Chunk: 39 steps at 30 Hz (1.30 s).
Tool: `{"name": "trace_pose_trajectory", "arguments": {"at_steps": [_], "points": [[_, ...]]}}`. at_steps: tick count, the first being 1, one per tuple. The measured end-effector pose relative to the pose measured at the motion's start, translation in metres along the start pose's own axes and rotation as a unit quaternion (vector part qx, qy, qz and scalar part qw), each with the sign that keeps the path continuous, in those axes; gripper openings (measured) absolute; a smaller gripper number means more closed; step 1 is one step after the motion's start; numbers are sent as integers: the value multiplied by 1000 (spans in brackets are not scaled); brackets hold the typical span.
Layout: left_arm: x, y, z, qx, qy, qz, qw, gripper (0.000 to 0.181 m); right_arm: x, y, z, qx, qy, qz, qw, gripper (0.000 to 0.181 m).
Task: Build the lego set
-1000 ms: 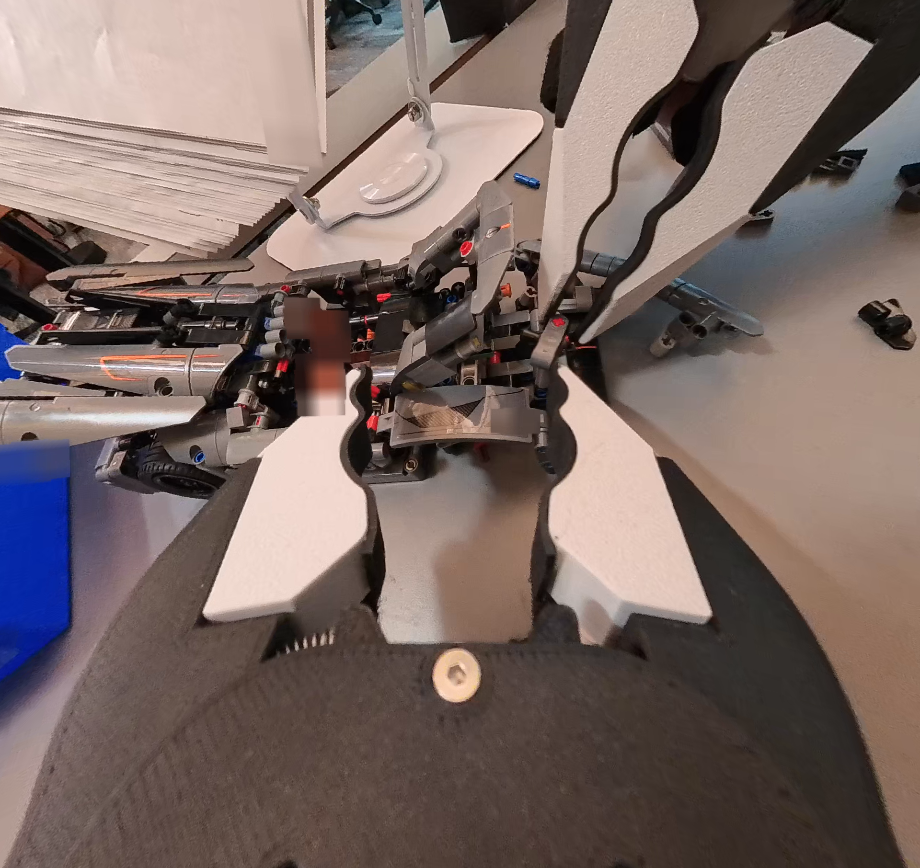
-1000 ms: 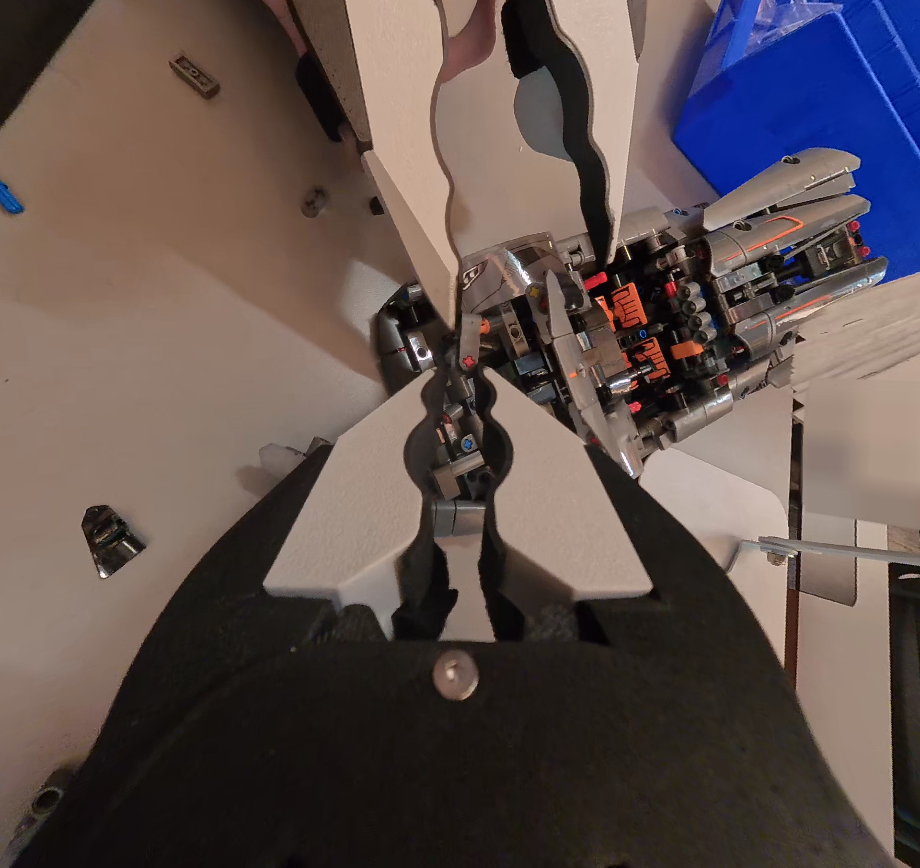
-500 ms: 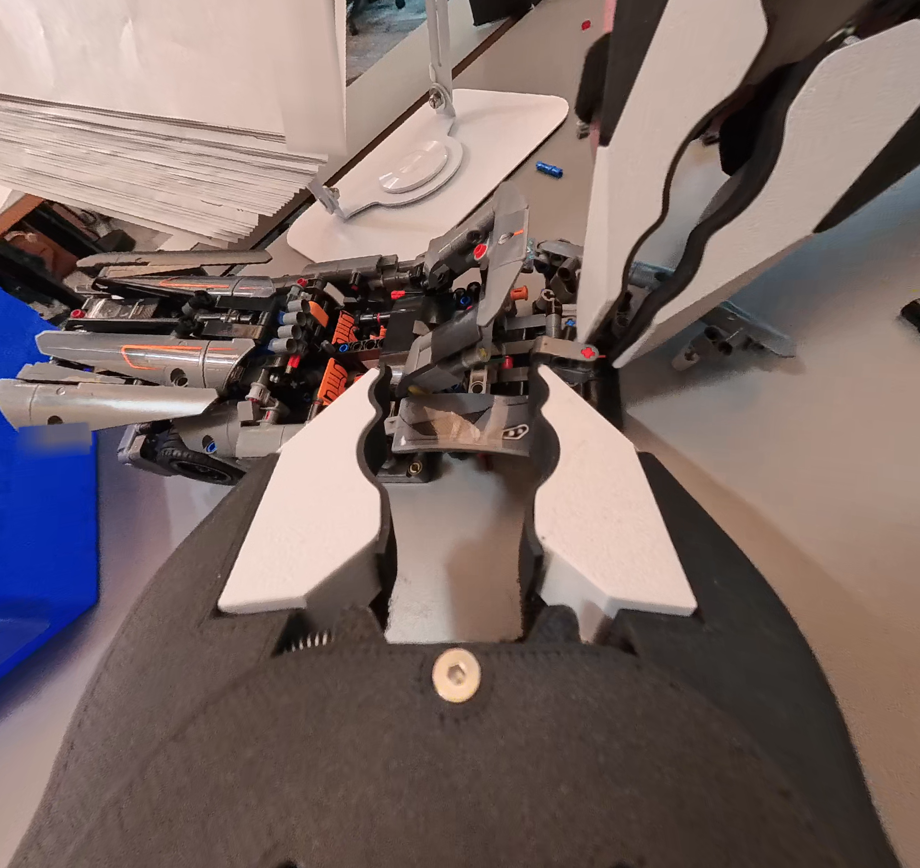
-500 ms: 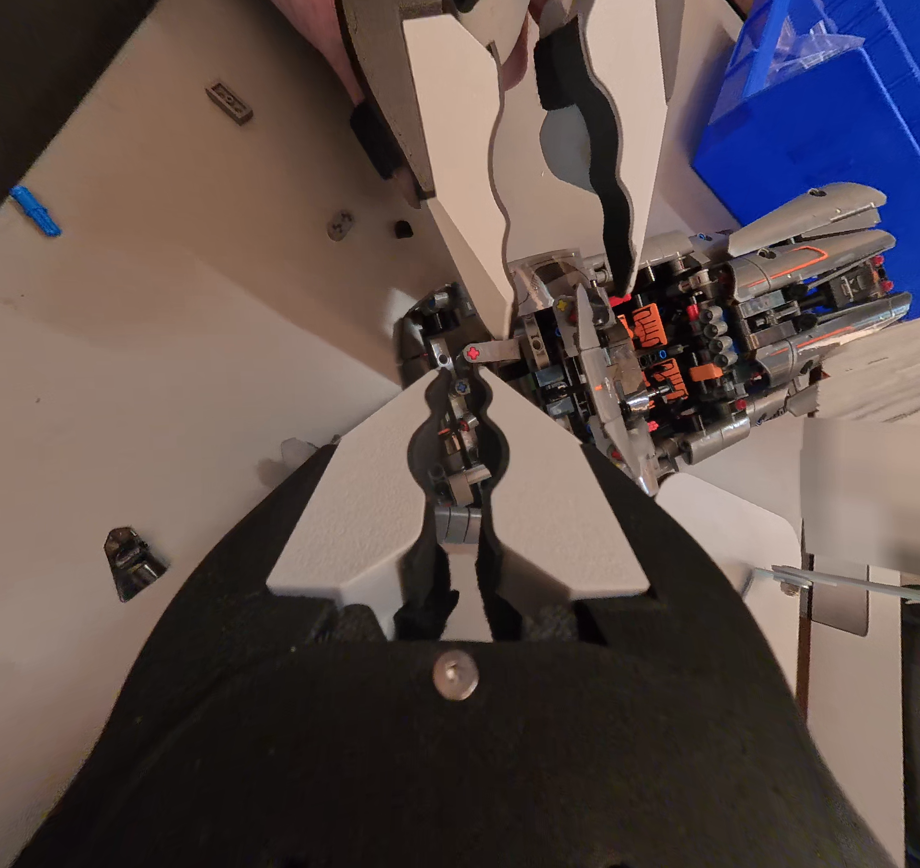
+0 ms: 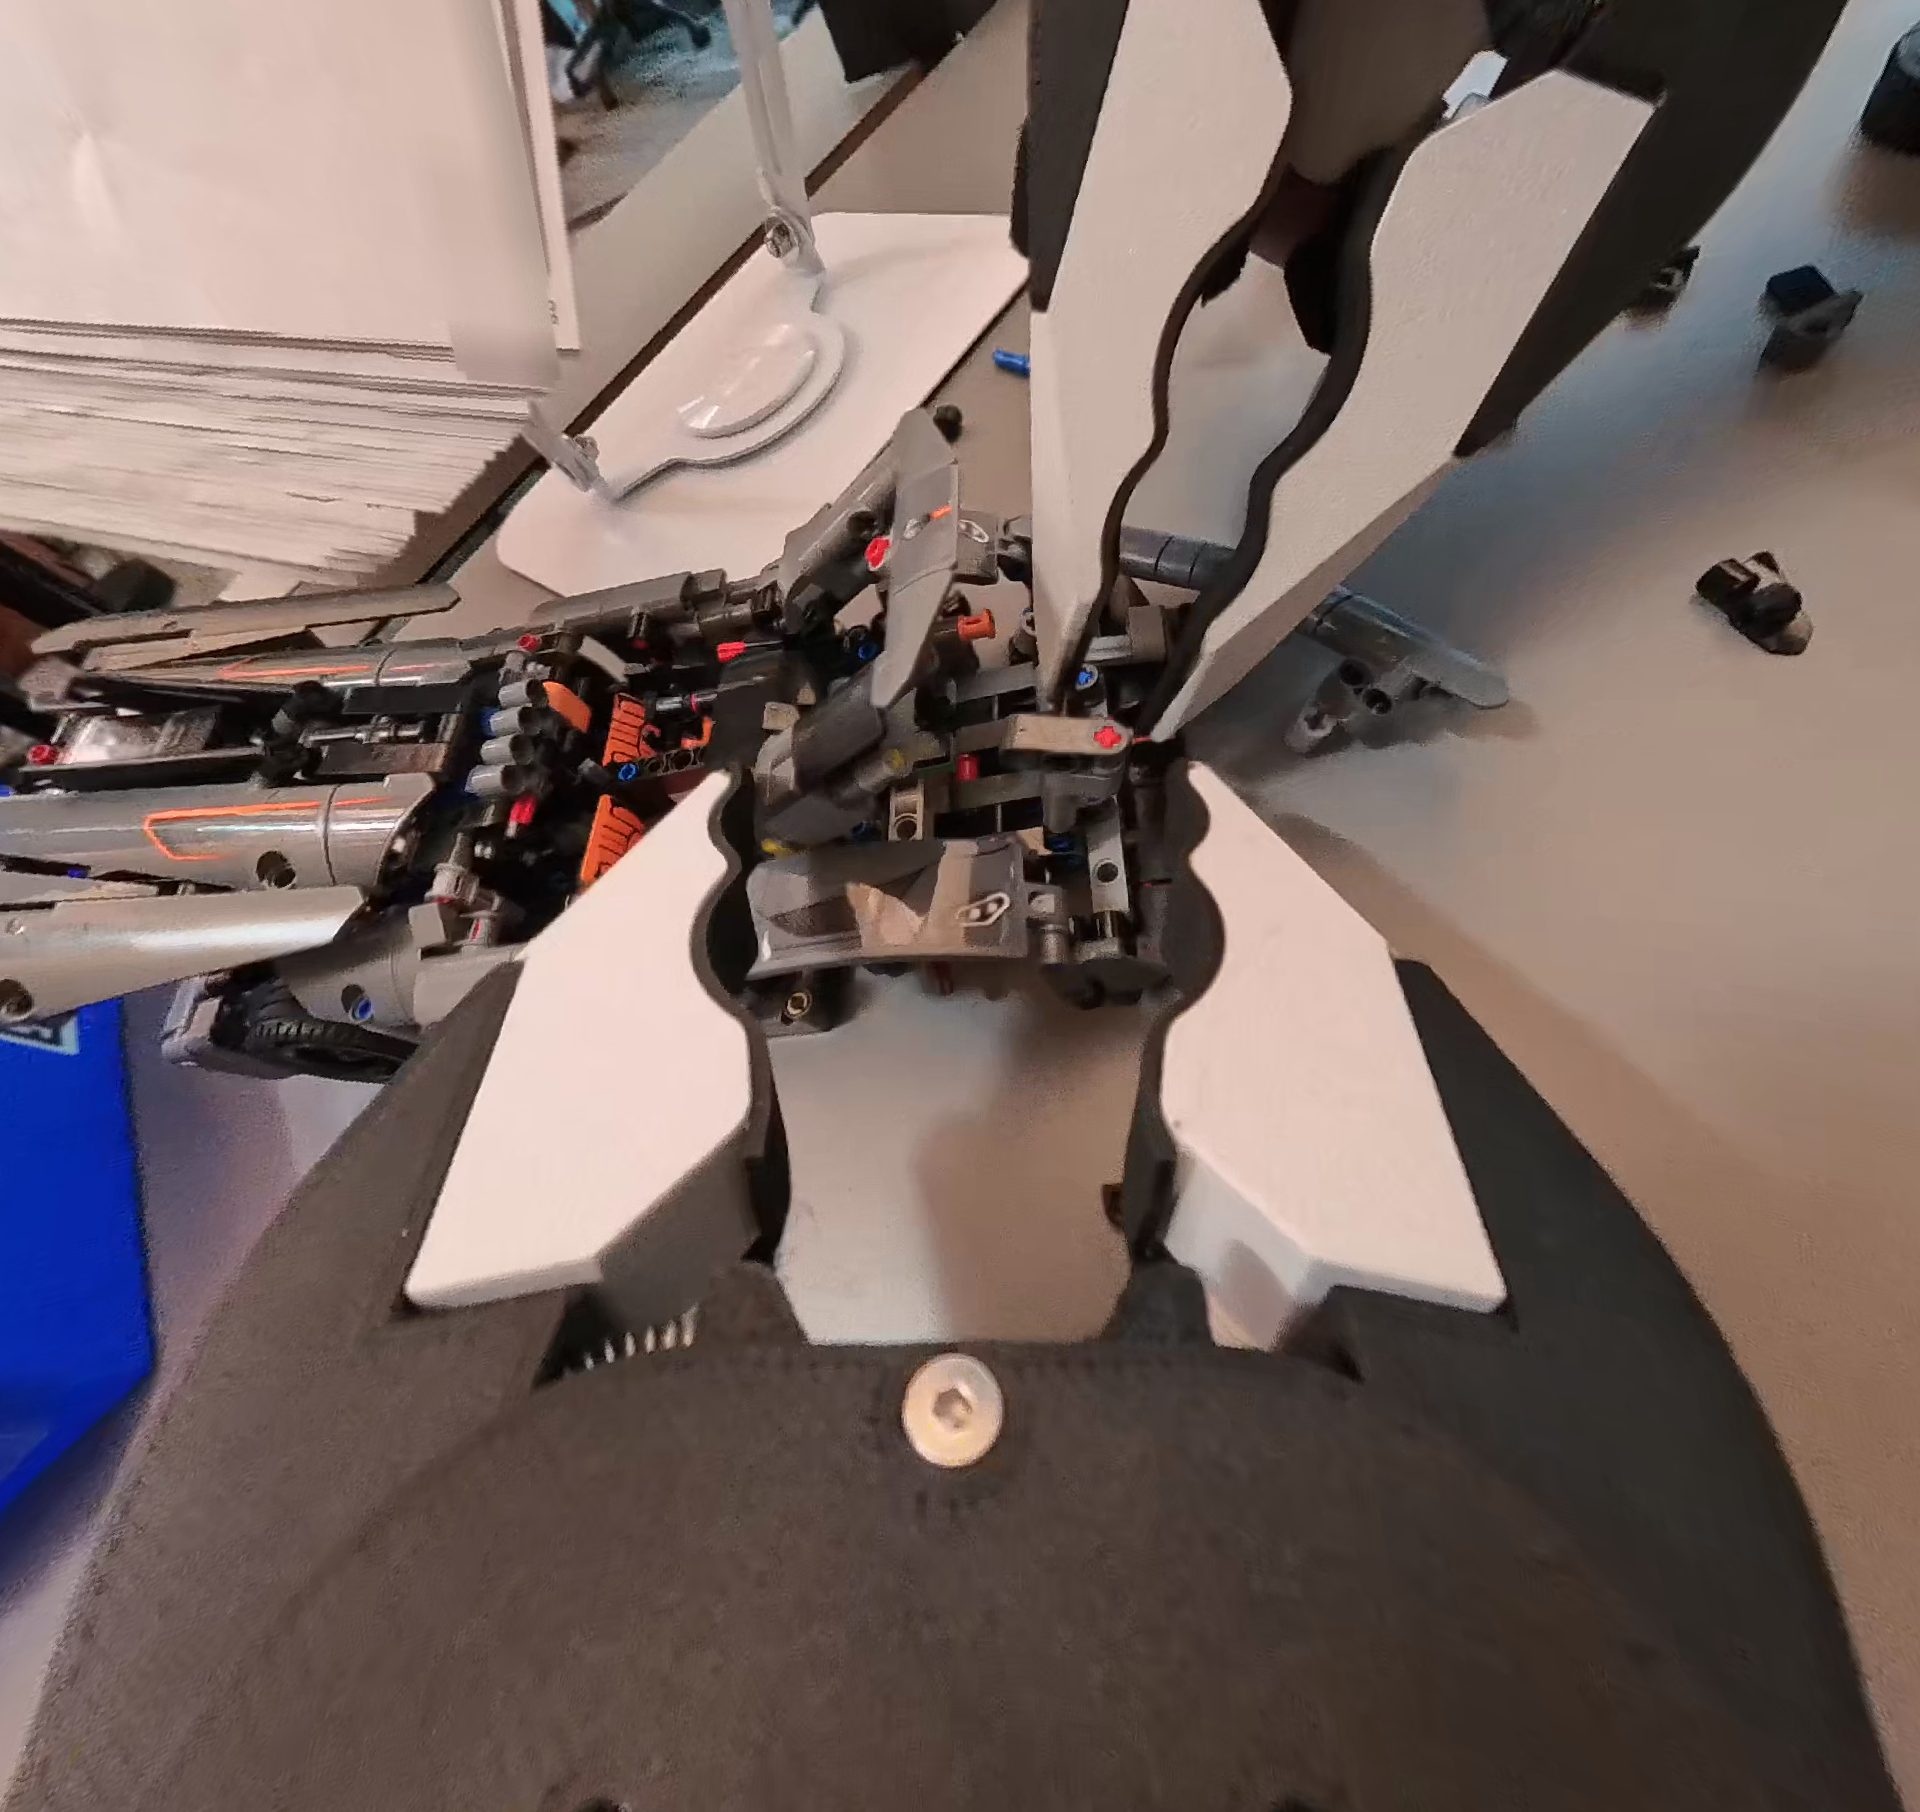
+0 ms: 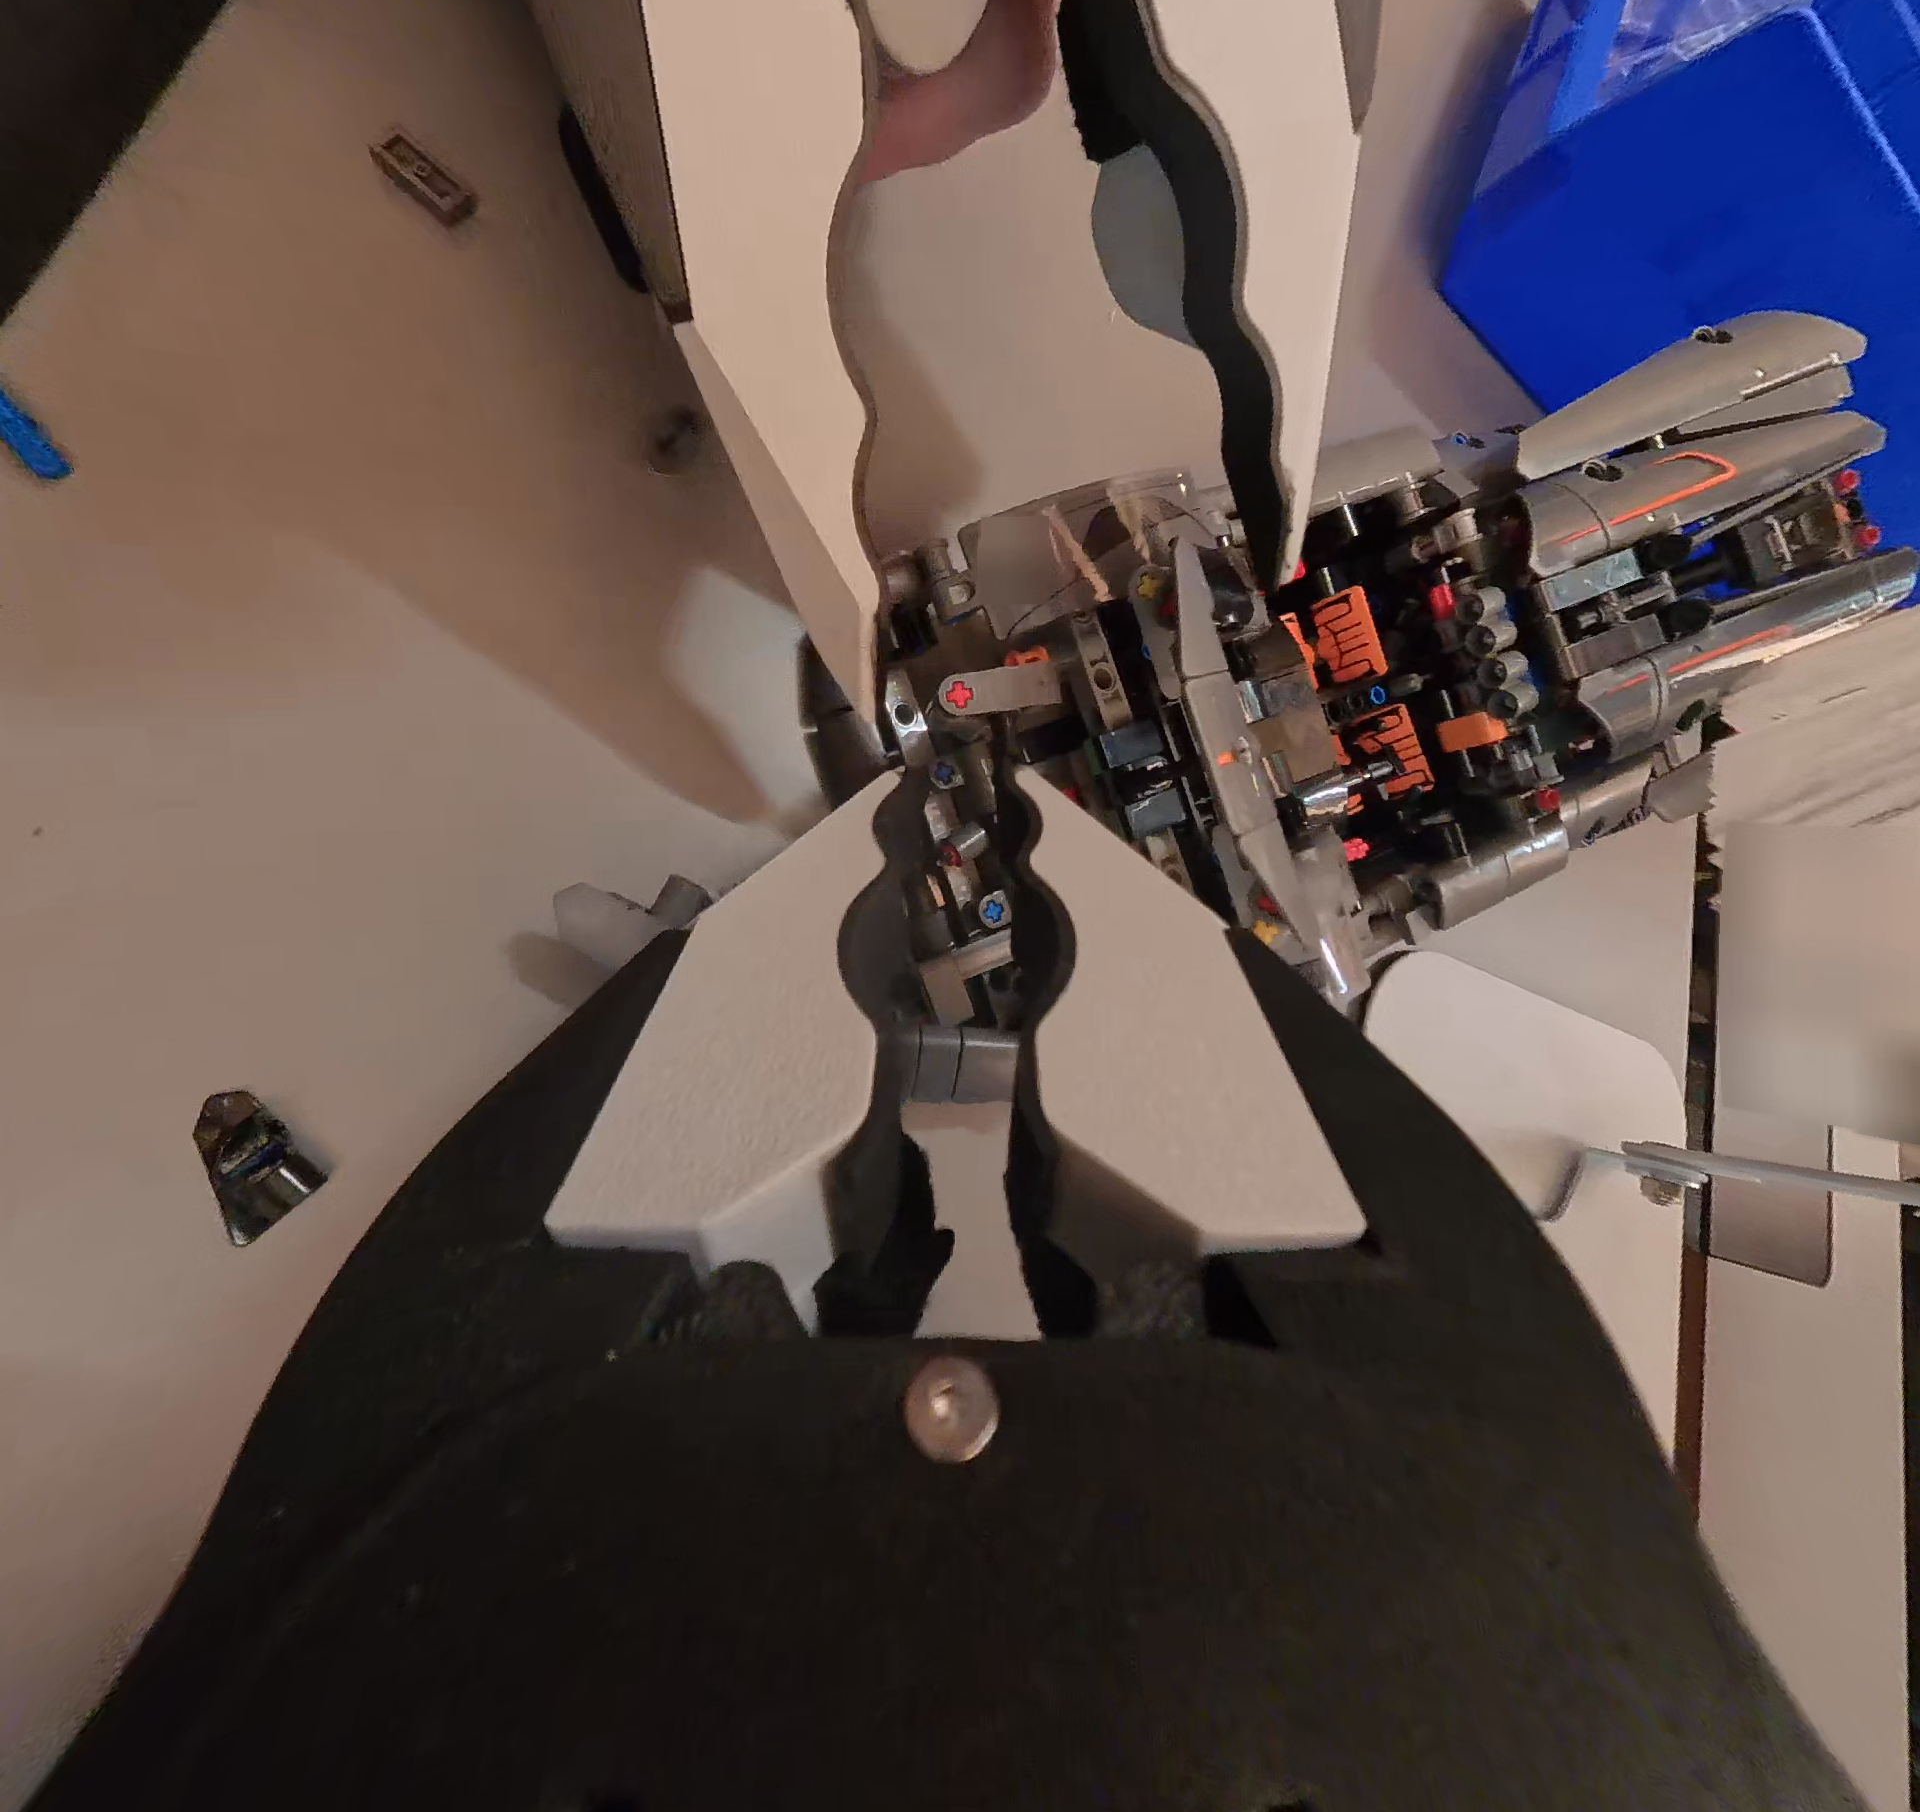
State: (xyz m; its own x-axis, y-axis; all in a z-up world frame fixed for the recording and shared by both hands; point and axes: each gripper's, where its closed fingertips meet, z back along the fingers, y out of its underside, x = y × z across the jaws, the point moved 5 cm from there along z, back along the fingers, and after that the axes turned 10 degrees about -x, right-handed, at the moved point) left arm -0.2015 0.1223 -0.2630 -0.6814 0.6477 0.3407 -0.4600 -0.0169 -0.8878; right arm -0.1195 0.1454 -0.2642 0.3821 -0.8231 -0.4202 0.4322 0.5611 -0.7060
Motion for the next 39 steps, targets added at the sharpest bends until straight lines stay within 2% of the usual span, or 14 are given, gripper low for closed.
{"name": "trace_pose_trajectory", "arguments": {"at_steps": [7, 10, 16, 39], "points": [[2, -1, 0, 1, -19, -6, 1000, 72, 1, 1, -2, 7, -1, 2, 1000, 8], [0, -3, -1, -1, -18, -14, 1000, 72, -5, 1, 0, 9, 13, -7, 1000, 15], [1, -3, -2, 6, -35, -29, 999, 71, -1, -3, -1, 1, 6, -1, 1000, 14], [3, 1, 5, 5, -8, -15, 1000, 65, 3, -5, -4, -2, 1, 6, 1000, 11]]}}
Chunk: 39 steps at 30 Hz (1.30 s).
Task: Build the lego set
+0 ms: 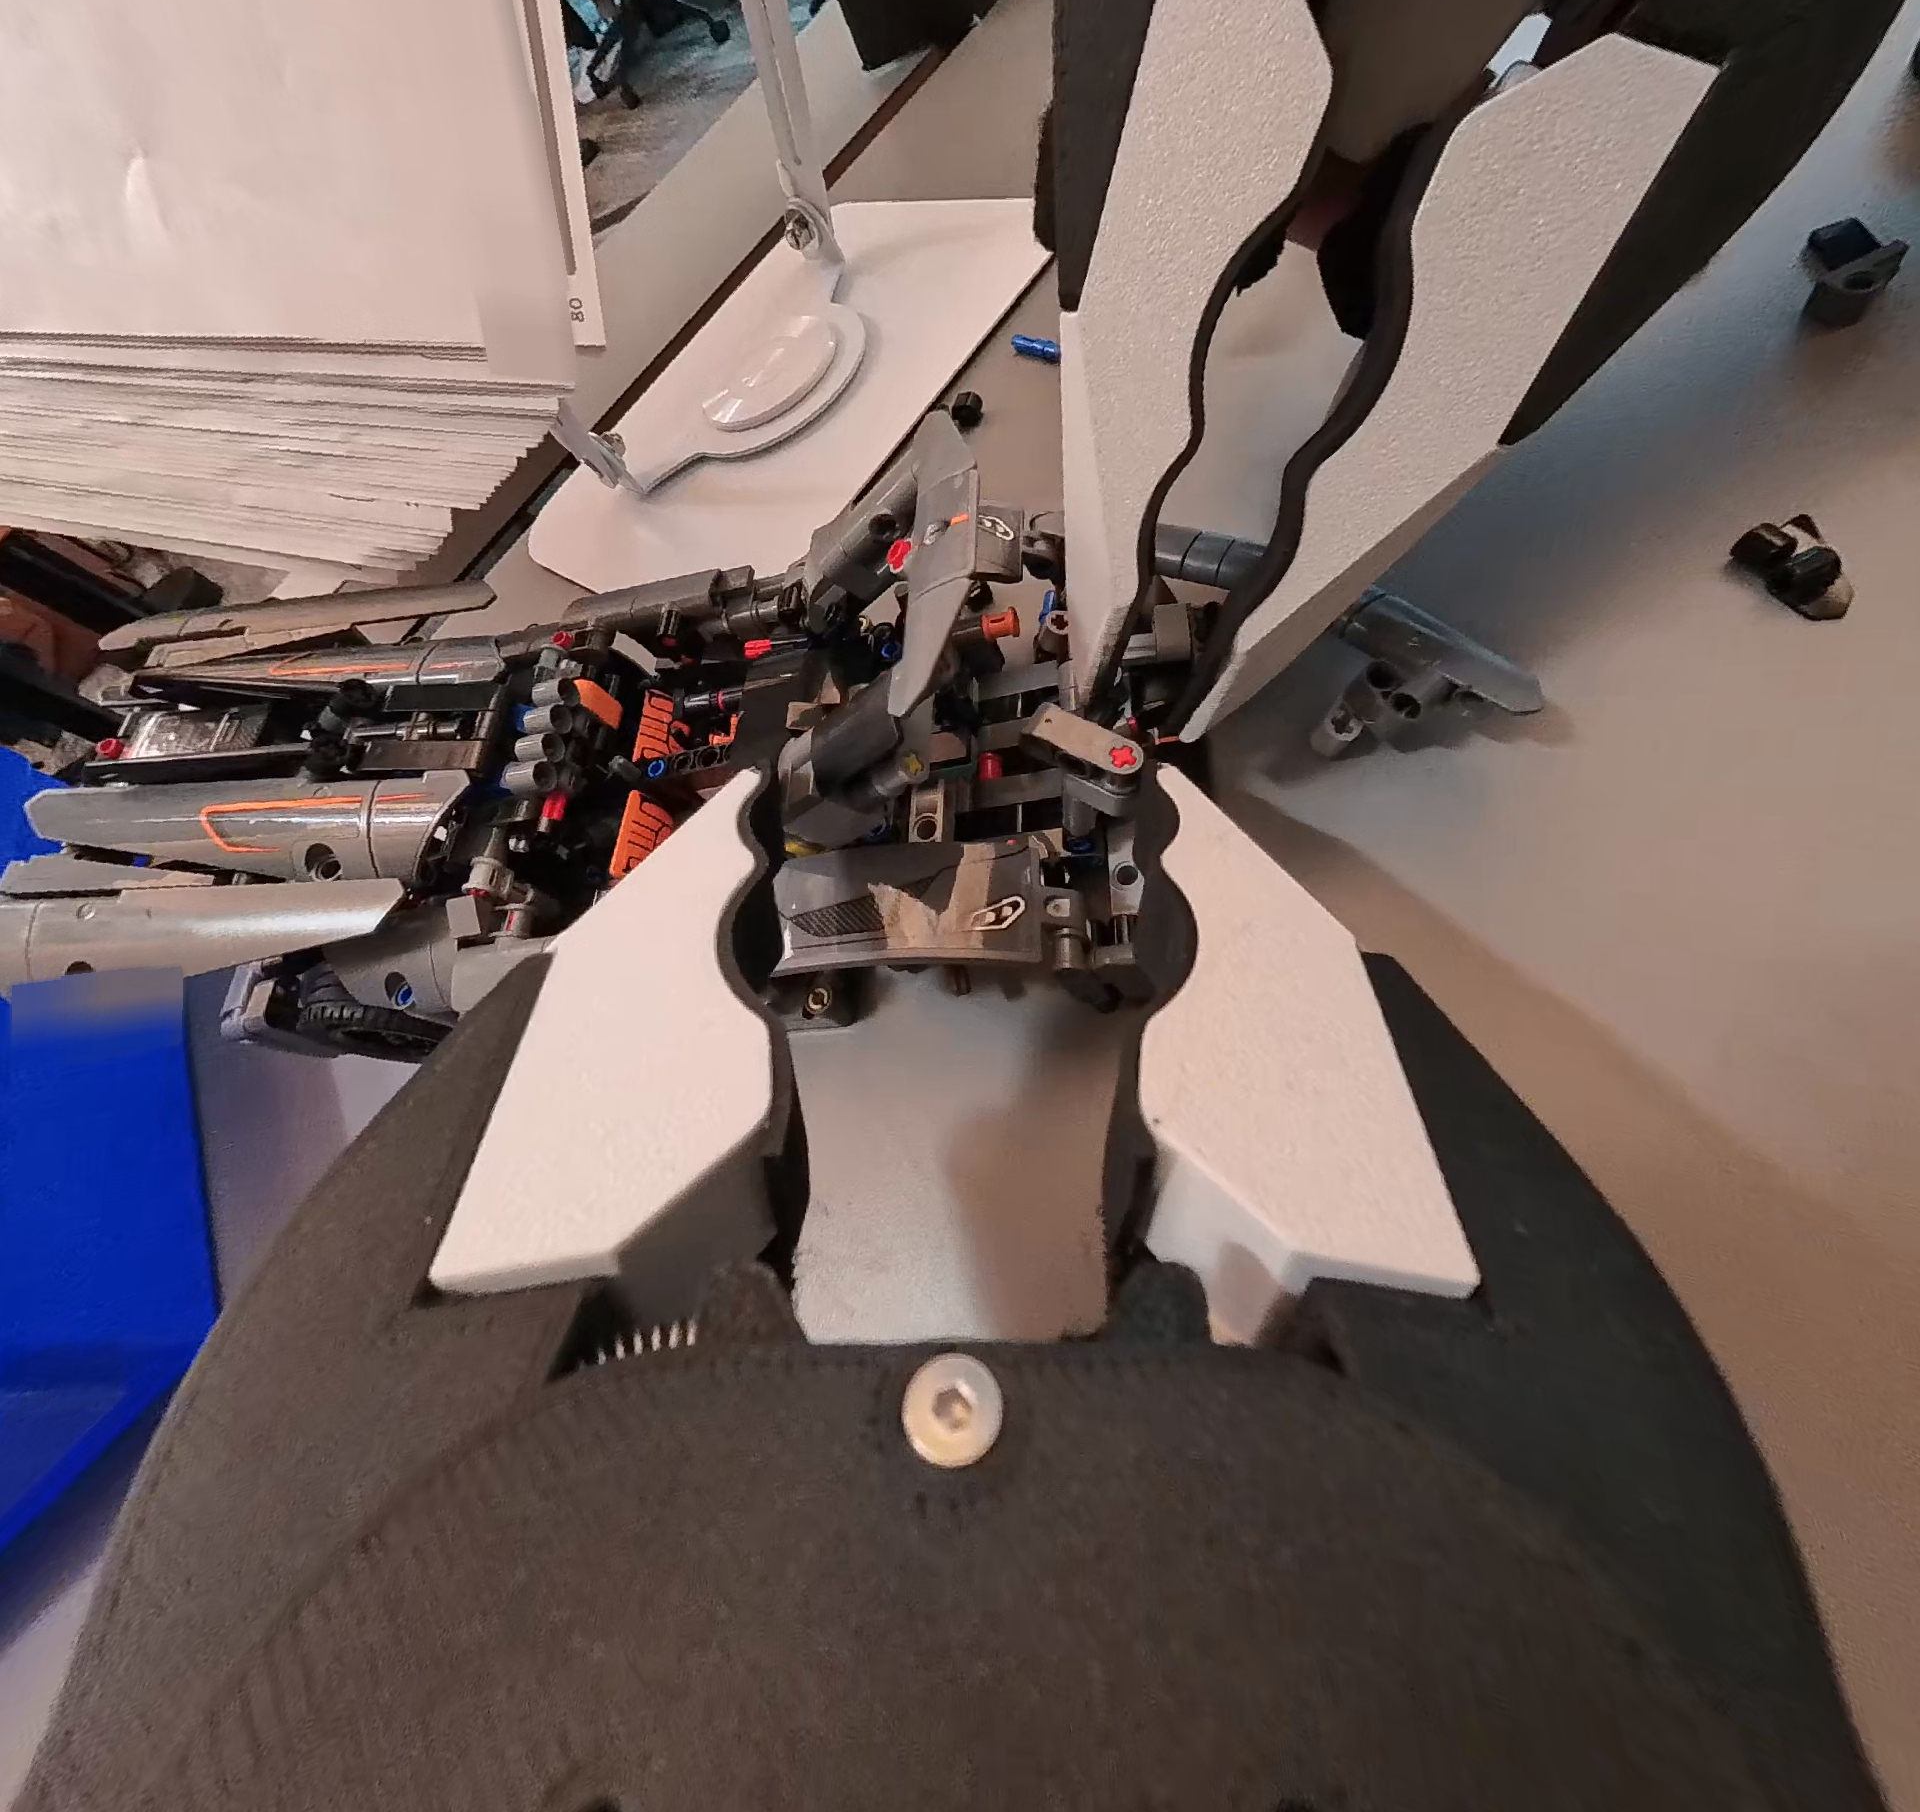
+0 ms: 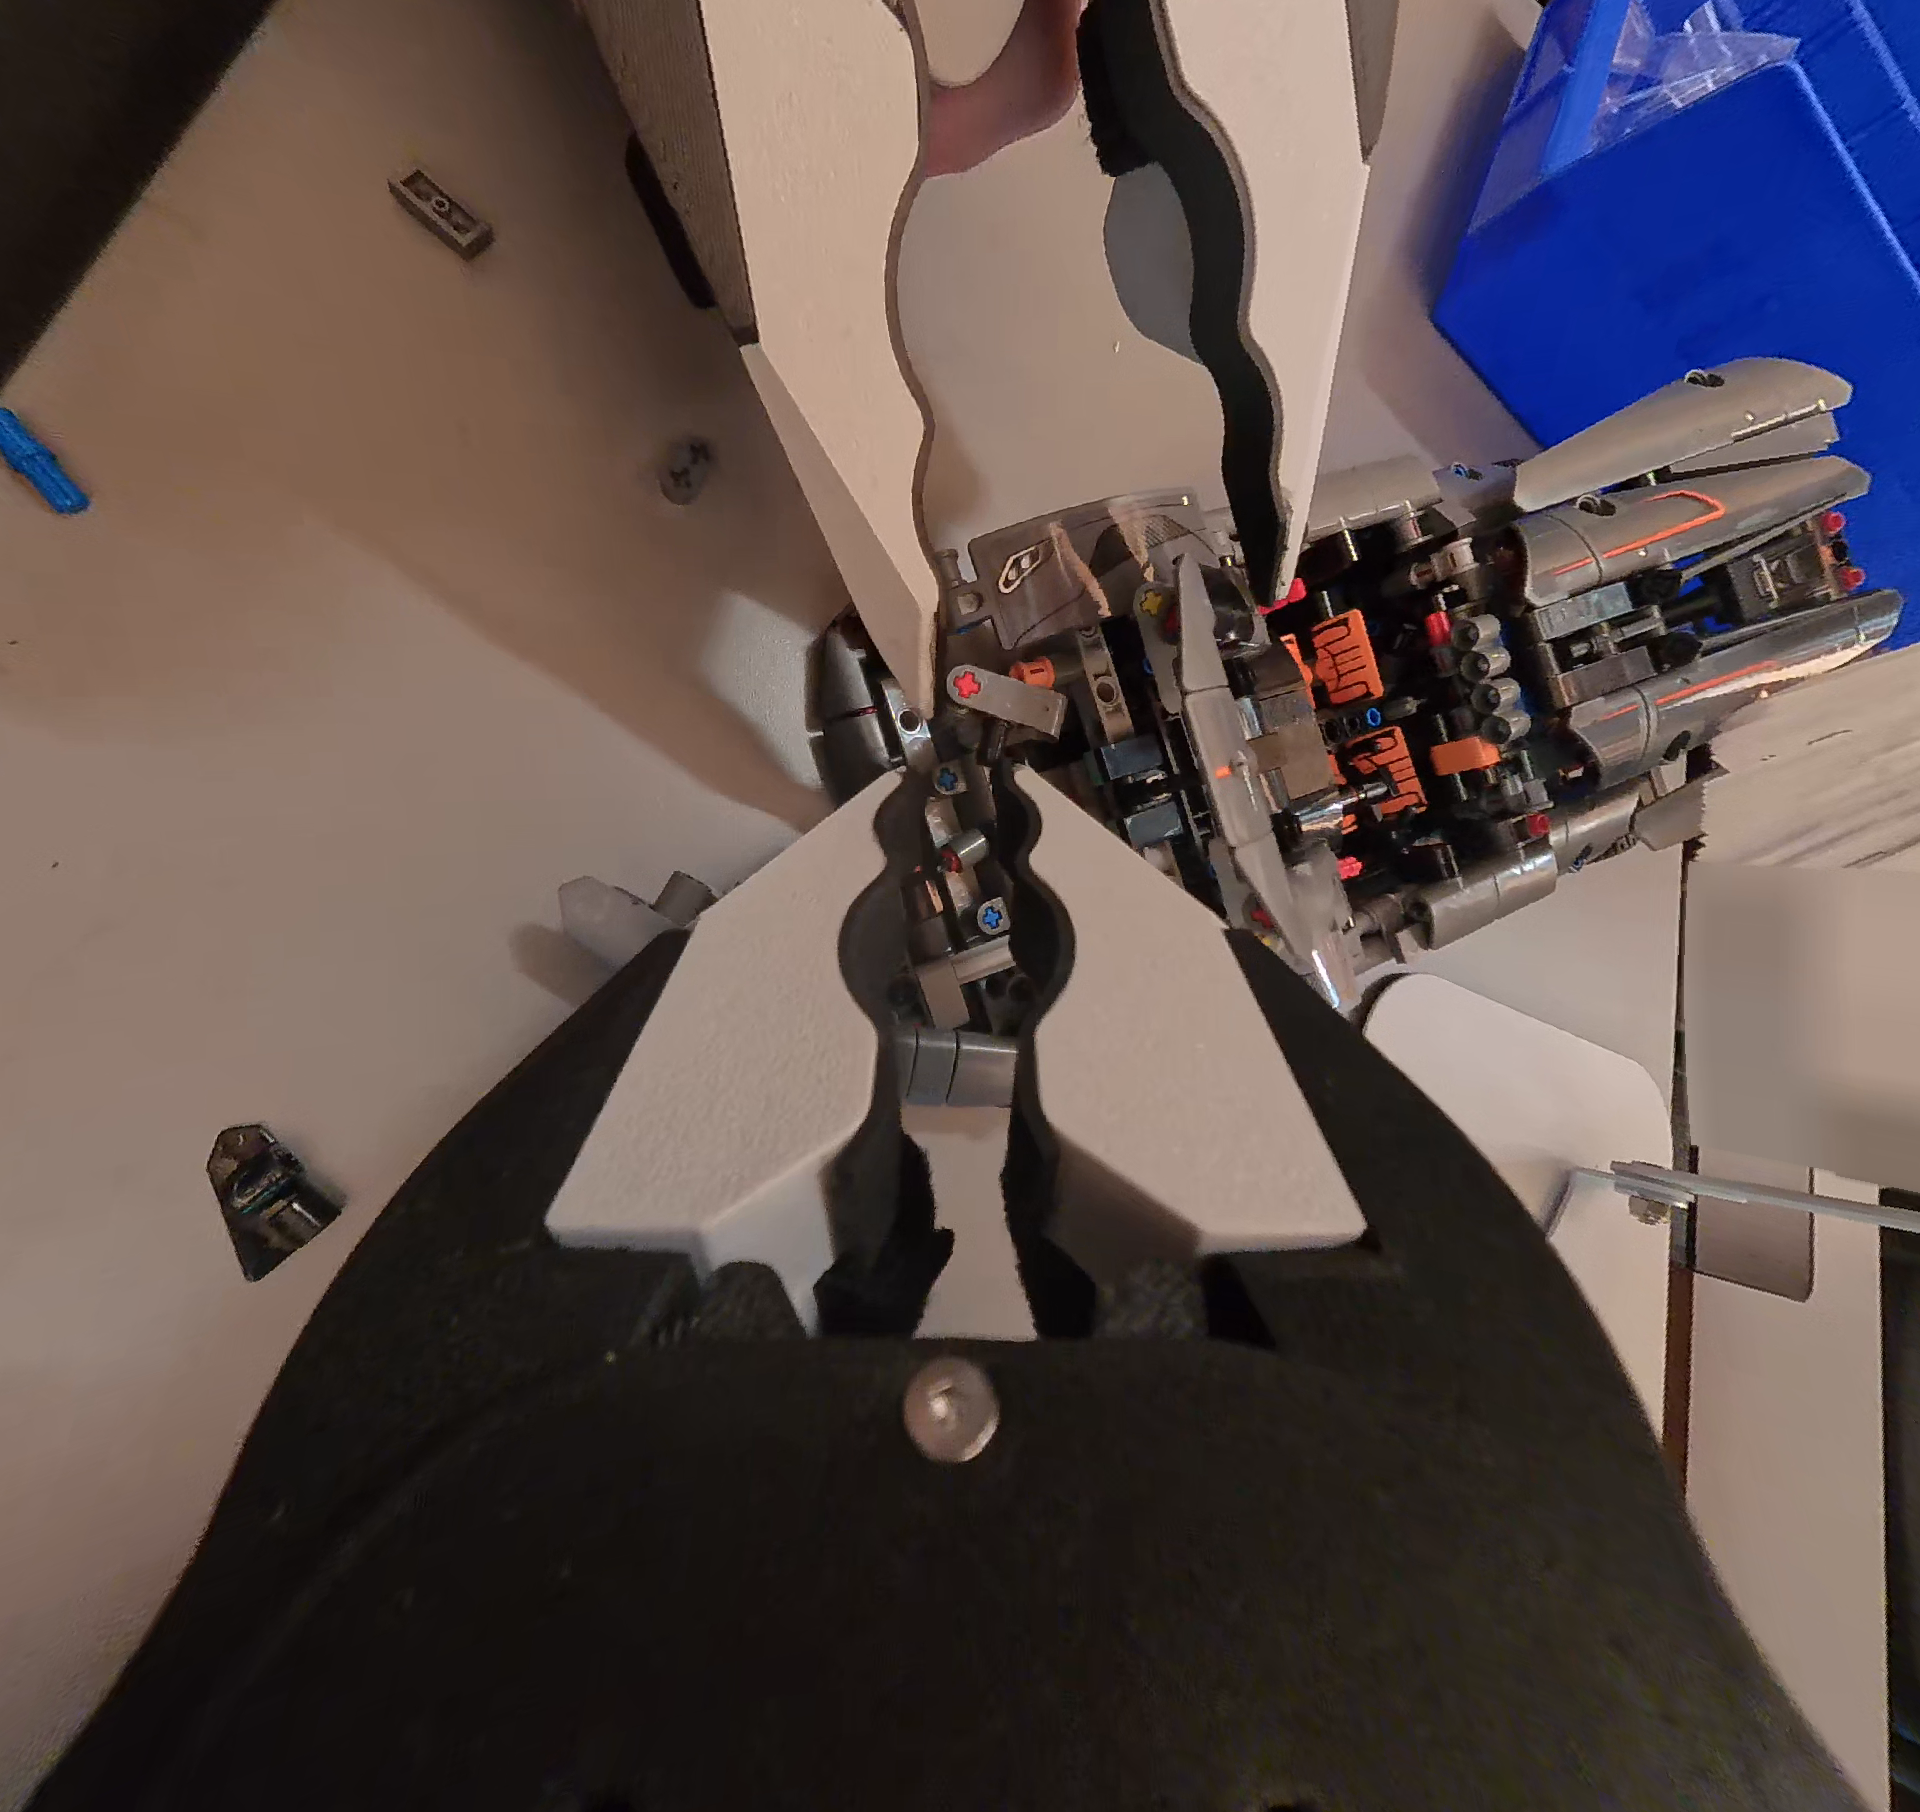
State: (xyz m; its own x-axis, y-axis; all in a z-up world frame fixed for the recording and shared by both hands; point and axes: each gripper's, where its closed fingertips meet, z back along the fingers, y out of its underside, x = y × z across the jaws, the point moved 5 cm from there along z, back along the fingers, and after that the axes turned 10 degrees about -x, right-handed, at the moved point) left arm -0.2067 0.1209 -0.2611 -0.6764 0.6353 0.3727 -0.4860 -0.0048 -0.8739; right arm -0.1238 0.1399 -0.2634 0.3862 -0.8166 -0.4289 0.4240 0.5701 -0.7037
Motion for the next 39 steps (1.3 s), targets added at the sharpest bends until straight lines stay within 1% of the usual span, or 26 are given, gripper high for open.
{"name": "trace_pose_trajectory", "arguments": {"at_steps": [7, 17, 18, 19, 21, 23, 25, 29, 31, 34, 37, 39], "points": [[2, 1, 3, 0, 1, 1, 1000, 61, 1, -1, -1, -4, -3, 1, 1000, 9], [7, 2, 5, 1, -8, 10, 1000, 56, 3, -4, -4, -8, -2, 2, 1000, 12], [7, 2, 5, 1, -10, 11, 1000, 54, 4, -4, -5, -9, -4, 3, 1000, 10], [9, 2, 5, -2, -16, 13, 1000, 50, 6, -5, -6, -10, -8, 4, 1000, 6], [13, 1, 6, -5, -33, 12, 999, 42, 8, -4, -9, -3, -9, 10, 1000, 7], [13, 0, 7, -11, -30, 18, 999, 43, 7, -2, -9, 4, -2, 20, 1000, 8], [13, 0, 8, -10, -28, 17, 999, 49, 2, -1, -5, 0, 0, 8, 1000, 8], [13, 1, 8, -8, -27, 22, 999, 50, -10, 0, 3, -15, 23, -19, 999, 15], [14, 3, 6, -2, -29, 24, 999, 50, -9, -1, 1, -19, 26, -17, 999, 16], [17, 7, 5, 8, -42, 33, 999, 49, -7, 0, -5, -12, 32, -7, 999, 23], [18, 8, 4, 10, -48, 39, 998, 48, -6, 0, -8, -12, 39, -2, 999, 24], [21, 11, 3, 24, -63, 36, 997, 46, -4, 0, -9, -13, 34, -3, 999, 23]]}}
